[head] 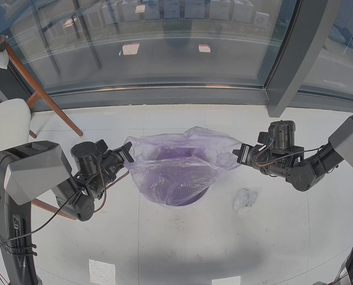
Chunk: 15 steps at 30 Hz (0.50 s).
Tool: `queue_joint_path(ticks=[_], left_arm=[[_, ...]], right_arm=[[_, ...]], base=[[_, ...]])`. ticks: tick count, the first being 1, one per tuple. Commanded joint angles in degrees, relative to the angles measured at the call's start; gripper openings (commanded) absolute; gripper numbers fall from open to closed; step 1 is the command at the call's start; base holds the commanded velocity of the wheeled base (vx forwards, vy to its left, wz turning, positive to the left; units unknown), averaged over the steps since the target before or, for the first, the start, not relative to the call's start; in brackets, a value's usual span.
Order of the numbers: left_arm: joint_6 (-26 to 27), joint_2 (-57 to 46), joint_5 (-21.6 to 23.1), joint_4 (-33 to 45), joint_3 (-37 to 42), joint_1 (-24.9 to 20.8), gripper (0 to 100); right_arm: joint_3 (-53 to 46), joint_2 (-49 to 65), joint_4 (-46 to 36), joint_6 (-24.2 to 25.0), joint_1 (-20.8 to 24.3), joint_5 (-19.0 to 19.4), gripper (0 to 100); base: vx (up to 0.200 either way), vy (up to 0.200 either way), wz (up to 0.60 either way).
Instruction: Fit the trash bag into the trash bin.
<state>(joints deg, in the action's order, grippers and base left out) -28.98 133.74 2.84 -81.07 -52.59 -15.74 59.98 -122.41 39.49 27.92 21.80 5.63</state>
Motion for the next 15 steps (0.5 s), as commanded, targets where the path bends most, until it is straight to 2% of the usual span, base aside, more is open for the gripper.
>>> queue_joint_path(ticks=[1, 6, 8, 15], left_arm=[[-0.03, 0.38, -0.47, 6.80, -9.20, -3.86, 0], [2.43, 1.26, -1.61, 8.91, -11.22, -4.21, 0], [4.98, 1.78, -2.05, 8.91, -8.76, -3.60, 0], [5.42, -1.47, -2.23, 4.95, 3.28, -1.66, 0]], right_arm=[[5.94, -1.61, -0.20, 1.44, 4.48, 0.26, 0], [6.29, -4.33, -1.08, 2.93, 9.14, 0.08, 0], [5.76, -6.00, -1.43, 3.20, 11.07, -0.36, 0], [0.14, -5.04, -2.83, 8.91, 16.88, -0.80, 0]], base=[[0.000, 0.000, 0.00], [0.000, 0.000, 0.00], [0.000, 0.000, 0.00], [0.000, 0.000, 0.00]])
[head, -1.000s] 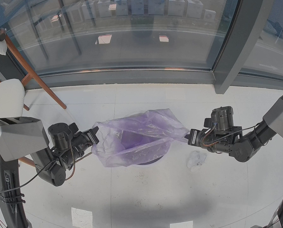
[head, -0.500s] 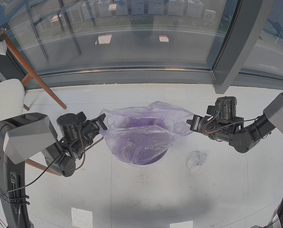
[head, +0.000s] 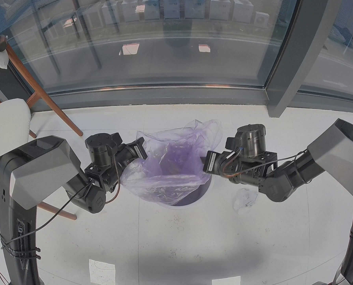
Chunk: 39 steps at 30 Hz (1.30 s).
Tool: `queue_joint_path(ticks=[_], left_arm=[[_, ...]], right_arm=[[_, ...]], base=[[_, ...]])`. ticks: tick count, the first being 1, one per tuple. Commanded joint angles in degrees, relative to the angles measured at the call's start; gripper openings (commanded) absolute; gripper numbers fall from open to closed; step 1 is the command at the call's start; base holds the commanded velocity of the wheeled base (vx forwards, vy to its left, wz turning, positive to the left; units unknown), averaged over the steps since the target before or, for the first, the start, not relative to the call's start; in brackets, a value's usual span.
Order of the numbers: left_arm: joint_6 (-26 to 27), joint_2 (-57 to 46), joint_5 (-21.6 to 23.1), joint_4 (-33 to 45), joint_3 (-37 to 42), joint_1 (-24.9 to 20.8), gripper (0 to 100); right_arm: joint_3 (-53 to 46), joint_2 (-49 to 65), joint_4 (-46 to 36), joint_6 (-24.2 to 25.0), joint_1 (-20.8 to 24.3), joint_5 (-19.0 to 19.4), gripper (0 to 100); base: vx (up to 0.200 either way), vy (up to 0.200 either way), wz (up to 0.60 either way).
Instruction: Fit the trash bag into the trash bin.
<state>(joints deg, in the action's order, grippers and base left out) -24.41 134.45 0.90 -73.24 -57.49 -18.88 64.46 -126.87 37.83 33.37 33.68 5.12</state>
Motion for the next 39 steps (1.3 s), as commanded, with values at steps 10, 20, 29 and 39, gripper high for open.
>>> queue_joint_path(ticks=[10, 20, 29, 39], left_arm=[[3.22, -2.44, -1.43, -15.97, 21.10, 6.67, 0], [3.14, 3.27, -1.43, -16.32, 13.81, 5.52, 0], [2.96, 6.09, -1.43, -6.39, -2.27, 3.68, 0], [2.96, 10.04, -1.43, 5.92, -25.83, 2.45, 0]], right_arm=[[-10.06, 2.59, -2.76, 6.98, 8.68, -0.37, 0], [-6.19, -1.45, -5.22, 5.57, 1.47, -2.22, 0], [0.40, -1.89, -5.57, -1.55, -7.14, -2.66, 0], [11.83, -5.94, -4.78, -1.90, -9.60, -3.01, 0]], base=[[0.000, 0.000, 0.00], [0.000, 0.000, 0.00], [0.000, 0.000, 0.00], [0.000, 0.000, 0.00]])
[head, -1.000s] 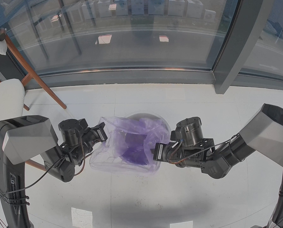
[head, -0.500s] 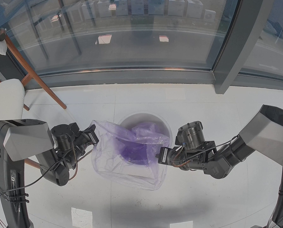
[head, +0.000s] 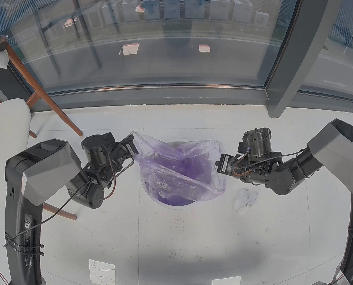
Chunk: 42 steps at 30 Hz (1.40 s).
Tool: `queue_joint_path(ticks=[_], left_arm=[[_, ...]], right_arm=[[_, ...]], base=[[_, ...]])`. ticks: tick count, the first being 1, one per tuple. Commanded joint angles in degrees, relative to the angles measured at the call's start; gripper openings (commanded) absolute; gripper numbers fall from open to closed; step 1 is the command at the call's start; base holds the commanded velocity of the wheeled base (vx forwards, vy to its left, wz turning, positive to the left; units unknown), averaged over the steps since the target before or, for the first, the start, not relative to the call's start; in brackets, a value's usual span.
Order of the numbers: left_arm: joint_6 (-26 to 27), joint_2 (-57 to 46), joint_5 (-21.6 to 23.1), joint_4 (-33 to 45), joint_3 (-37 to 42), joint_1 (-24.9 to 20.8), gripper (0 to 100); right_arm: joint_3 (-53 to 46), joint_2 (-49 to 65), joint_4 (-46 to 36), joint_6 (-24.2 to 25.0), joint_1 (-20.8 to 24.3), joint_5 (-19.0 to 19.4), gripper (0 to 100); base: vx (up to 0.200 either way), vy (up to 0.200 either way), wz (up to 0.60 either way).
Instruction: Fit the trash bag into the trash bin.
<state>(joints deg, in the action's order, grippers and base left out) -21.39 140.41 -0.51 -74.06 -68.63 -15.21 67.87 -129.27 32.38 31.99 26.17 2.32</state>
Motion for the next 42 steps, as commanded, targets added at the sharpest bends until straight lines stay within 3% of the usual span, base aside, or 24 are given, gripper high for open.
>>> queue_joint_path(ticks=[1, 10, 18, 21, 30, 36, 42], left_arm=[[0.04, 5.40, -0.02, 7.09, -16.80, -1.22, 0], [0.21, 10.41, 0.07, 8.40, -25.94, -2.19, 0], [2.23, 14.72, 1.48, 3.83, -25.15, -2.19, 0], [3.55, 14.98, 2.01, 1.02, -22.69, -2.01, 0], [5.05, 7.86, 7.72, -6.54, -5.02, -0.87, 0], [5.75, 6.37, 9.30, -9.70, -1.24, 0.71, 0], [8.91, 5.05, 14.31, -12.60, 5.35, 3.35, 0]], right_arm=[[9.92, -4.32, 0.76, -0.61, -2.18, -0.21, 0], [19.67, -9.07, 1.02, -6.41, -4.73, 0.06, 0], [20.64, -12.41, 4.01, -8.52, -6.13, 0.06, 0], [18.71, -12.59, 7.79, -8.78, -6.05, 0.50, 0], [3.77, -8.81, 16.49, -9.31, -5.61, 1.38, 0], [-3.35, -7.84, 20.80, -9.31, -4.46, 1.46, 0], [-5.64, -8.28, 22.38, -9.14, -4.55, 1.46, 0]], base=[[0.000, 0.000, 0.00], [0.000, 0.000, 0.00], [0.000, 0.000, 0.00], [0.000, 0.000, 0.00], [0.000, 0.000, 0.00], [0.000, 0.000, 0.00], [0.000, 0.000, 0.00]])
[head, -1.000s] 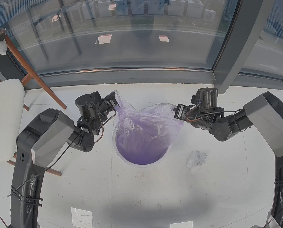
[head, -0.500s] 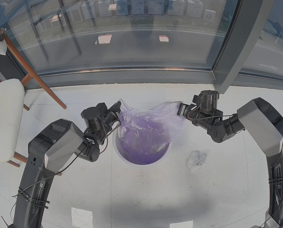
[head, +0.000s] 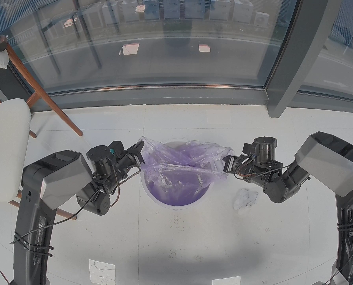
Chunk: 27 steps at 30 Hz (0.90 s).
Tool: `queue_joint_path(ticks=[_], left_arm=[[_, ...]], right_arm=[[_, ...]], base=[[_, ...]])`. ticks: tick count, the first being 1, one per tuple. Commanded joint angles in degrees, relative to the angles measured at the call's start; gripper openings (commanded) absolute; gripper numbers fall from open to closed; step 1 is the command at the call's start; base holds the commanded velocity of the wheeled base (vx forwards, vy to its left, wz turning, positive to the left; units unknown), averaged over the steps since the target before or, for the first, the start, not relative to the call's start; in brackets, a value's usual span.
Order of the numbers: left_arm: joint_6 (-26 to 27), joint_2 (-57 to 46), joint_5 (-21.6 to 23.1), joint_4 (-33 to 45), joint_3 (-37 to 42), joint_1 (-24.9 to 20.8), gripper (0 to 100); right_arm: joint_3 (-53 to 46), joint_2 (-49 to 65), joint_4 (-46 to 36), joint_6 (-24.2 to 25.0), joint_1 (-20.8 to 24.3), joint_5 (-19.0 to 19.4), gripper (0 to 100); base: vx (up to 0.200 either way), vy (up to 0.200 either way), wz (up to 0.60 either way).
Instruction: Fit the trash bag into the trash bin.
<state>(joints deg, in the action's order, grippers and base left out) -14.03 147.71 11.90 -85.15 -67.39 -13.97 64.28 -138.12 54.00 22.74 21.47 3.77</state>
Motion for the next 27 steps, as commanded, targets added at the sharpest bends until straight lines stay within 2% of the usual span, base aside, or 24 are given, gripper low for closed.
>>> queue_joint_path(ticks=[1, 10, 19, 20, 25, 27], left_arm=[[1.81, -2.17, 1.99, -1.60, 4.20, 2.28, 0], [7.53, -1.81, 2.25, -2.74, 9.03, 6.06, 0], [7.44, -1.90, 2.16, -2.83, 9.38, 5.80, 0], [7.44, -1.99, 2.08, -2.83, 9.47, 5.80, 0], [7.35, -2.08, 0.93, -4.50, 11.05, 5.53, 0], [7.35, -2.25, 0.93, -4.85, 12.37, 5.27, 0]], right_arm=[[-1.97, 0.48, 0.75, 0.12, 0.07, 0.01, 0], [-1.88, -0.75, 0.75, 0.29, -2.92, -0.16, 0], [-1.00, -0.48, 0.66, 0.64, -3.10, 0.01, 0], [-1.00, -0.31, 0.75, 0.82, -3.01, 0.01, 100], [-1.88, 3.30, 0.49, 7.06, -0.46, -0.16, 100], [-2.41, 6.90, -0.74, 12.07, 0.77, 0.01, 100]], base=[[0.000, 0.000, 0.00], [0.000, 0.000, 0.00], [0.000, 0.000, 0.00], [0.000, 0.000, 0.00], [0.000, 0.000, 0.00], [0.000, 0.000, 0.00]])
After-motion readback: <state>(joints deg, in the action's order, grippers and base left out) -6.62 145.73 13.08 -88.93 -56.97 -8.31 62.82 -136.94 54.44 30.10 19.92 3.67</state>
